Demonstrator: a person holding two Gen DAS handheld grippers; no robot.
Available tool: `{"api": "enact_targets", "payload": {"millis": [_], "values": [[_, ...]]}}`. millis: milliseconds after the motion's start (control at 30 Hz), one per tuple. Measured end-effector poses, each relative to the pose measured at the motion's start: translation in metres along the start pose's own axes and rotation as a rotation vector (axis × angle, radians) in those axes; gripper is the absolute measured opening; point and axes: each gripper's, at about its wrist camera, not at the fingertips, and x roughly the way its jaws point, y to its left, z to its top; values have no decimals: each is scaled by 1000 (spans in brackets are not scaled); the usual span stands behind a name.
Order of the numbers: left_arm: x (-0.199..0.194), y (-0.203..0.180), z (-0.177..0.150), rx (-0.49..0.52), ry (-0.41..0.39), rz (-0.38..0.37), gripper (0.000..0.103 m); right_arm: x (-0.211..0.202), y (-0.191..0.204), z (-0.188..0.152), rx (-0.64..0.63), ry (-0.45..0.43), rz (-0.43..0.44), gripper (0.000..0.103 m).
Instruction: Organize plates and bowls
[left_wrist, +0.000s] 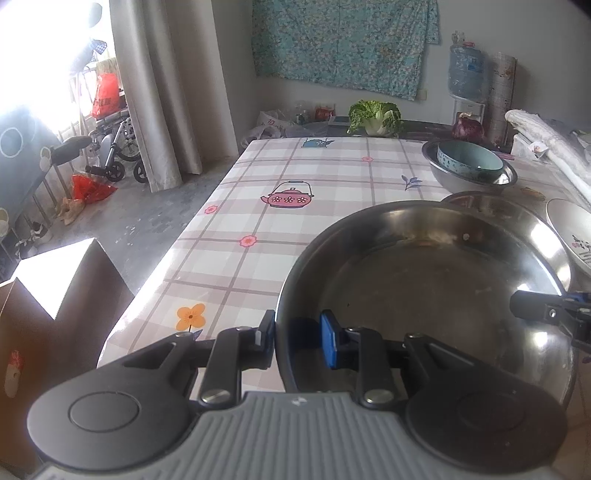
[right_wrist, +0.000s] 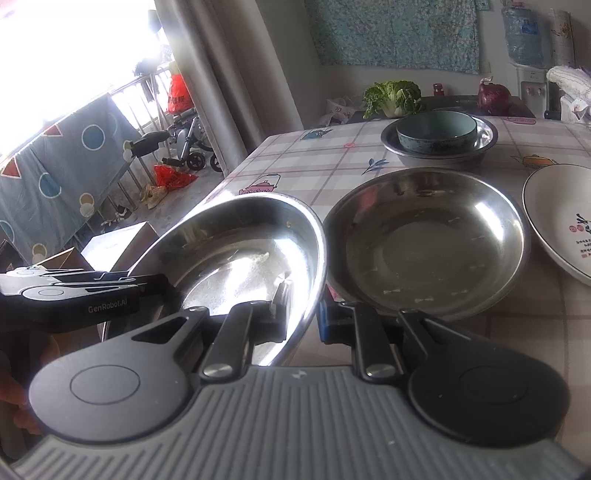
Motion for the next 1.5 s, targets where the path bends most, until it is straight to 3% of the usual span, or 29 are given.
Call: {"api": "enact_targets", "payload": {"millis": [300, 833, 1133, 1500], "values": [[0, -34, 12, 45, -10, -44, 26, -24, -26, -4, 62, -39, -26, 15], [25, -120, 44, 165, 2, -165, 26, -54, -113, -3, 225, -104, -140, 15], [48, -131, 48, 198, 66, -181, 28, -38, -135, 0, 271, -81, -150, 19], [52, -132, 49, 211, 67, -171, 28, -29, -140, 3, 290, -72, -130, 19]]}}
